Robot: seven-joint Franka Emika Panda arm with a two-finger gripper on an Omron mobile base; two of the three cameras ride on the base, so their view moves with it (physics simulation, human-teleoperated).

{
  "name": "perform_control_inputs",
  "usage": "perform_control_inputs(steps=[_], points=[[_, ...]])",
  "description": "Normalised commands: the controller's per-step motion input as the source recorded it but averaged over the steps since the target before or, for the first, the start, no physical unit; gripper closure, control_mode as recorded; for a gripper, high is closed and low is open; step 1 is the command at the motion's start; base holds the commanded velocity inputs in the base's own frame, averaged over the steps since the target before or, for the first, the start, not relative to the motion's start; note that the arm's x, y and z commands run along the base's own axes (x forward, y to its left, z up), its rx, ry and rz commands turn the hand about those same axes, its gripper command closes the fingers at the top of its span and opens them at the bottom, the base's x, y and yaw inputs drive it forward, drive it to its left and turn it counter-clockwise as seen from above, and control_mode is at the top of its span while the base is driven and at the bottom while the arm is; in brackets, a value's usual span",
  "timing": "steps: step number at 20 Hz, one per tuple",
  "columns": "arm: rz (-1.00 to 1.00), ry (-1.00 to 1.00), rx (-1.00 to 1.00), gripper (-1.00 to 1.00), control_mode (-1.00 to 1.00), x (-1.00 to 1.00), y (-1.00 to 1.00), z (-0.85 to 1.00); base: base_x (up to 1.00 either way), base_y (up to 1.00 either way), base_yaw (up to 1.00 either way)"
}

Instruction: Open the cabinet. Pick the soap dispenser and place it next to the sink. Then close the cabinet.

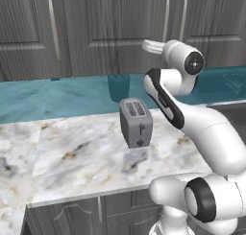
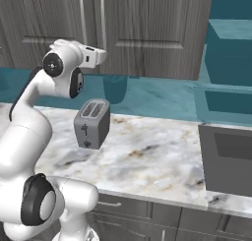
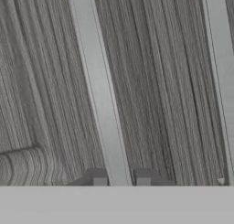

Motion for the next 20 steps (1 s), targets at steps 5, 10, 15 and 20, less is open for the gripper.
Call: perform_control_inputs(steps=[5, 10, 15, 20], points=[[0.02, 0.00, 0.00, 1.00, -1.00, -0.50, 0.27, 0.00, 0.00, 0.00, 0.00], [0.02, 0.00, 0.00, 1.00, -1.00, -0.45, 0.33, 0.00, 0.00, 0.00, 0.00], [0.01, 0.00, 0.00, 1.00, -1.00, -0.49, 0.44, 0.00, 0.00, 0.00, 0.00], [0.00, 0.03, 0.00, 1.00, -1.00, -0.42, 0.44, 0.00, 0.00, 0.00, 0.00]])
